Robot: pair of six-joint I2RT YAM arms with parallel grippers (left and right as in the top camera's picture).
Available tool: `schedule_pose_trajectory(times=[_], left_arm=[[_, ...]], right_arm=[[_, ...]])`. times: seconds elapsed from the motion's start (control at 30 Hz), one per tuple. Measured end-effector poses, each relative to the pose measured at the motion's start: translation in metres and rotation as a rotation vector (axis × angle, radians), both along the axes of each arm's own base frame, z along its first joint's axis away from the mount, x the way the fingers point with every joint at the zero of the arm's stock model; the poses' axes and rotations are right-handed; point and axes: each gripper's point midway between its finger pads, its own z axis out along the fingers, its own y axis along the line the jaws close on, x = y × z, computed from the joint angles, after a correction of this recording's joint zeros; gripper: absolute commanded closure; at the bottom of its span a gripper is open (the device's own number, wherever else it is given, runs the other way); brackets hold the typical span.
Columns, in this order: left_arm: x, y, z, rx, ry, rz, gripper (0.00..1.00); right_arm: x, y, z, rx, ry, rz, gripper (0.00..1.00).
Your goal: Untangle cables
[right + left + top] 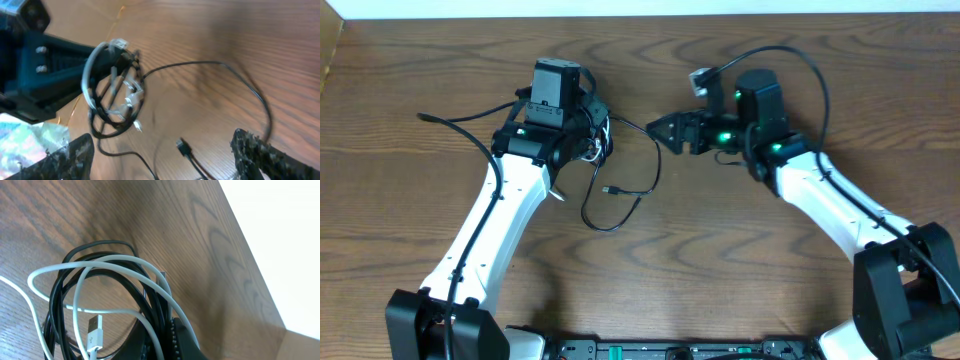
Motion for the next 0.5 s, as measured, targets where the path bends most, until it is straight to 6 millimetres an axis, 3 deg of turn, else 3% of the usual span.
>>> schedule_pose_trajectory(times=[0.17, 0.27, 0.5], left_arm=[[-0.003, -0.002, -0.002, -0.027, 0.021, 0.008, 0.92], [-0.015, -0.002, -0.011, -0.028, 0.085, 0.004, 0.93], [-0.023, -0.003, -0.016, -0.029, 0.125, -0.005, 0.93]], right_arm=[[-0.014, 0.027, 0.004, -0.004, -0.038, 0.038, 0.2], [-0.017, 0.042, 0.012, 0.011, -0.088, 0.049, 0.23], [-0.019, 0.052, 0.011, -0.002, -0.08, 0.01, 0.27]])
